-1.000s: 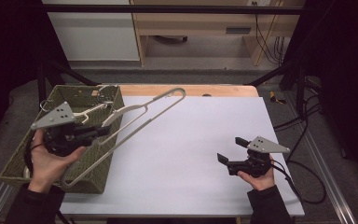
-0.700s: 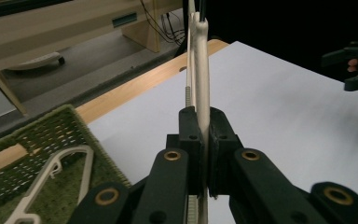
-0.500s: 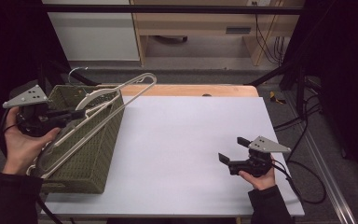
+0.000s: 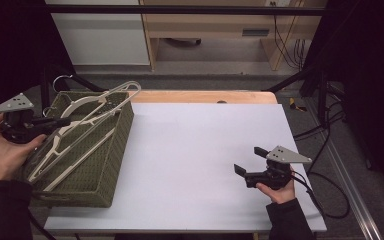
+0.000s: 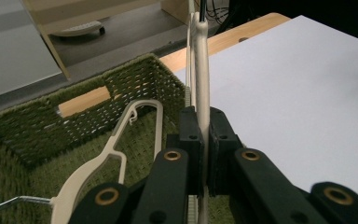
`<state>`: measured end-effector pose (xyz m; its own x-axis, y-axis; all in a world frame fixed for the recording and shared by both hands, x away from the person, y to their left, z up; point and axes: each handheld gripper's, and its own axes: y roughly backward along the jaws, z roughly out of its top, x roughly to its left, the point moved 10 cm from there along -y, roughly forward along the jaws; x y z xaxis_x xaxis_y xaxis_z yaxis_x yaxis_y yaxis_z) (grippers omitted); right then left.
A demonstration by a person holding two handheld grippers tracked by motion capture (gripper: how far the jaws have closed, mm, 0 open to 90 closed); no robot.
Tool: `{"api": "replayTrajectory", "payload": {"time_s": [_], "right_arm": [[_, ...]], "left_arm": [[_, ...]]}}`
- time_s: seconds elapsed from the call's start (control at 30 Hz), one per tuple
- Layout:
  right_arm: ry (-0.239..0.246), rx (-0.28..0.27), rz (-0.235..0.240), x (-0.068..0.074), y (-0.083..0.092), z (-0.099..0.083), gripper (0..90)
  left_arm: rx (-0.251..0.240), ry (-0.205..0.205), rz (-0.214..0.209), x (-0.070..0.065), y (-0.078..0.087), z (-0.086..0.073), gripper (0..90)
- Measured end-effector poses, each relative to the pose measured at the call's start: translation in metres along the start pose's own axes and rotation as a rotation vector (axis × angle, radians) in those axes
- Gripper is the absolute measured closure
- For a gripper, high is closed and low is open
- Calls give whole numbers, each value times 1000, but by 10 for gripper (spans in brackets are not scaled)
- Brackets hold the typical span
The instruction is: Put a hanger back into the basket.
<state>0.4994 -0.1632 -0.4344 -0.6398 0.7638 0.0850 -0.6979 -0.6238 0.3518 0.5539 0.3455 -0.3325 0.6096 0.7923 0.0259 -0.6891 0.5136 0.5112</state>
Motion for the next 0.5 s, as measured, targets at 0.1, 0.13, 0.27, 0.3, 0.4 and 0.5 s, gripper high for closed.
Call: {"api": "replayTrajectory", "payload": {"time_s": [0.1,0.13,0.27,0.3,0.4,0.5], "right_arm": [[0,4,1,0,-1,-1,59],[1,7,2,0,-1,-1,59],[2,7,3,1,0,-1,59],[2,7,3,0,0,-1,59],[4,9,2,0,-1,-1,58],[3,8,3,1,-1,-1,58]], "left_arm": [[5,6,13,7,-1,-6,865],[13,5,15,10,-2,-8,866],[32,7,39,21,-3,-17,865],[32,2,45,24,-3,-18,865],[26,10,54,31,0,-22,865],[20,32,69,38,3,-27,865]]}}
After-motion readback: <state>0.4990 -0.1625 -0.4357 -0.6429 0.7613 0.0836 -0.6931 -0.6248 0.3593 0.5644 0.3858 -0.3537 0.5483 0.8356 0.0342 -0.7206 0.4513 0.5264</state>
